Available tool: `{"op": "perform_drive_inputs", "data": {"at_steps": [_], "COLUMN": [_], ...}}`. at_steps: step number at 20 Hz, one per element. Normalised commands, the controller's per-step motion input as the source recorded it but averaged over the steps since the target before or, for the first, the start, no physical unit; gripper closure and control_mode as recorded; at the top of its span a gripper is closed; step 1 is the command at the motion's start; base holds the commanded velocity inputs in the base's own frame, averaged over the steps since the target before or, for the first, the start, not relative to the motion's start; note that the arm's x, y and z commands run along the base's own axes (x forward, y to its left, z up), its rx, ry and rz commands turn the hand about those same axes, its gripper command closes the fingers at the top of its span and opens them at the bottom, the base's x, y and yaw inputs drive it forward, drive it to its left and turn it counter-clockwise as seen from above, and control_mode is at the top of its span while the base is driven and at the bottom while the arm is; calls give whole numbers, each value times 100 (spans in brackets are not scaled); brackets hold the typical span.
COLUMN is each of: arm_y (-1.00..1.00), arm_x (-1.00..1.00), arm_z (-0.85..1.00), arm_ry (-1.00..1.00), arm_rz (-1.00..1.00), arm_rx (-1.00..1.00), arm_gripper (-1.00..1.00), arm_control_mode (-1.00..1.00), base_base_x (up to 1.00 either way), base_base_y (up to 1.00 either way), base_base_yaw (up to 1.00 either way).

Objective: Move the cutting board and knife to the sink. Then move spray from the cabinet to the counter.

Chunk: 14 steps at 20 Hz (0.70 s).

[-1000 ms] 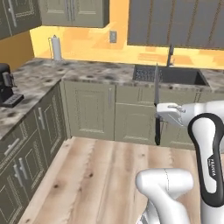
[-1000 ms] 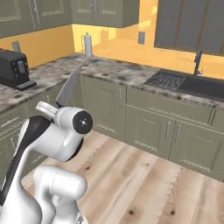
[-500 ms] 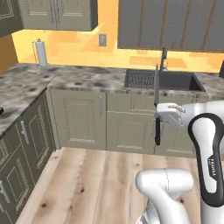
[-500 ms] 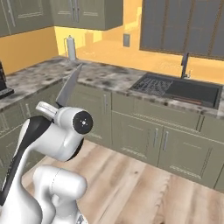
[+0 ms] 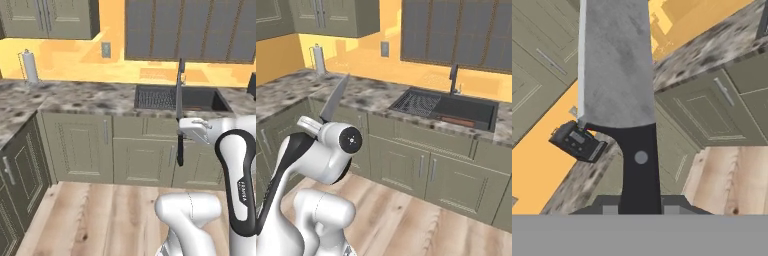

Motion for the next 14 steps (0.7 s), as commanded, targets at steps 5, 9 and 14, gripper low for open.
{"op": "perform_drive_inputs", "data": {"at_steps": [5,9,14], "arm_y": [0,0,0], "arm_x": [0,0,0], "arm_z": [0,0,0], "arm_ry": [0,0,0], "arm_rz": [0,0,0], "arm_rx": [0,0,0], "arm_gripper": [100,100,100], "arm_control_mode": [100,100,100], "base_base_x": [55,54,40], "base_base_y": [-37,-43,-53], "base_base_yaw": [-3,0,0]}}
